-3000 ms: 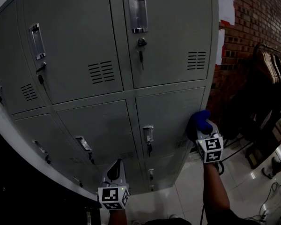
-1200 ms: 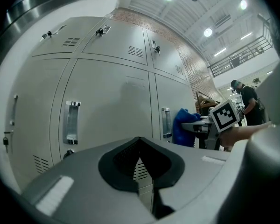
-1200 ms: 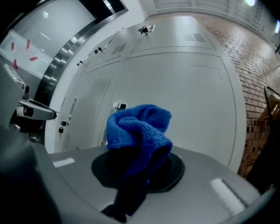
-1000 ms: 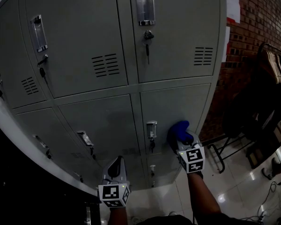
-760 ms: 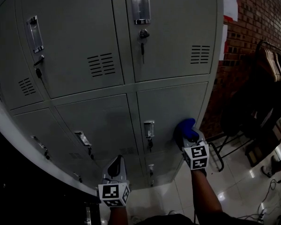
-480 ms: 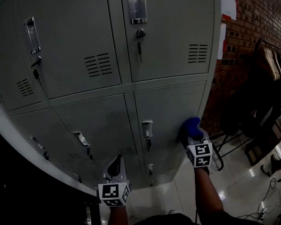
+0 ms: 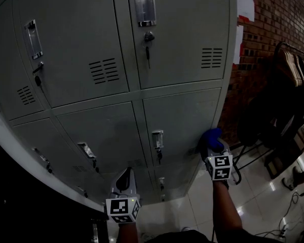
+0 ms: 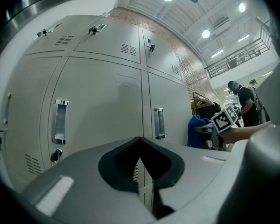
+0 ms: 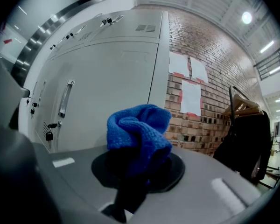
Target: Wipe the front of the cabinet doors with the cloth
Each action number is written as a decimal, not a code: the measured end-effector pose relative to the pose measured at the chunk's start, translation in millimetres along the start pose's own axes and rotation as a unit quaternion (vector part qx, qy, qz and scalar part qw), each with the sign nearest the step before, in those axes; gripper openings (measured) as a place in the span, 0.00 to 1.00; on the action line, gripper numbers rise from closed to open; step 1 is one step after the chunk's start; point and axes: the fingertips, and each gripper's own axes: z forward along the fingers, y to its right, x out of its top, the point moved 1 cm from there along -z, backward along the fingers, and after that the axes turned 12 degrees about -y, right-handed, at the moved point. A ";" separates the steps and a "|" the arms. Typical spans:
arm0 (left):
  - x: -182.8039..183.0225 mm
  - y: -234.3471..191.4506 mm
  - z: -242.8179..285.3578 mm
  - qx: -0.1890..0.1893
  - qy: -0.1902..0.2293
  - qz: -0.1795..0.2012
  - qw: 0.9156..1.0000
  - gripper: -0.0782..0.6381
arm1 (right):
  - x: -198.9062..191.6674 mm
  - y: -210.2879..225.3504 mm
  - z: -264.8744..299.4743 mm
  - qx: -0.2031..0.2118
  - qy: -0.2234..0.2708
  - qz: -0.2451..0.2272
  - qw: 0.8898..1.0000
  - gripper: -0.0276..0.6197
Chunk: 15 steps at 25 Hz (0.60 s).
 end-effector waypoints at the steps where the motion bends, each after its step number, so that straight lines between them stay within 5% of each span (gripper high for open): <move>1: -0.1 -0.1 -0.1 0.000 0.000 0.000 1.000 0.13 | -2.1 -1.5 -0.6 0.001 -0.001 -0.001 1.000 0.13; 15: -4.0 -4.6 -6.1 0.006 -0.002 -0.003 1.000 0.13 | -42.9 -14.6 14.8 0.000 -0.063 -0.013 0.998 0.13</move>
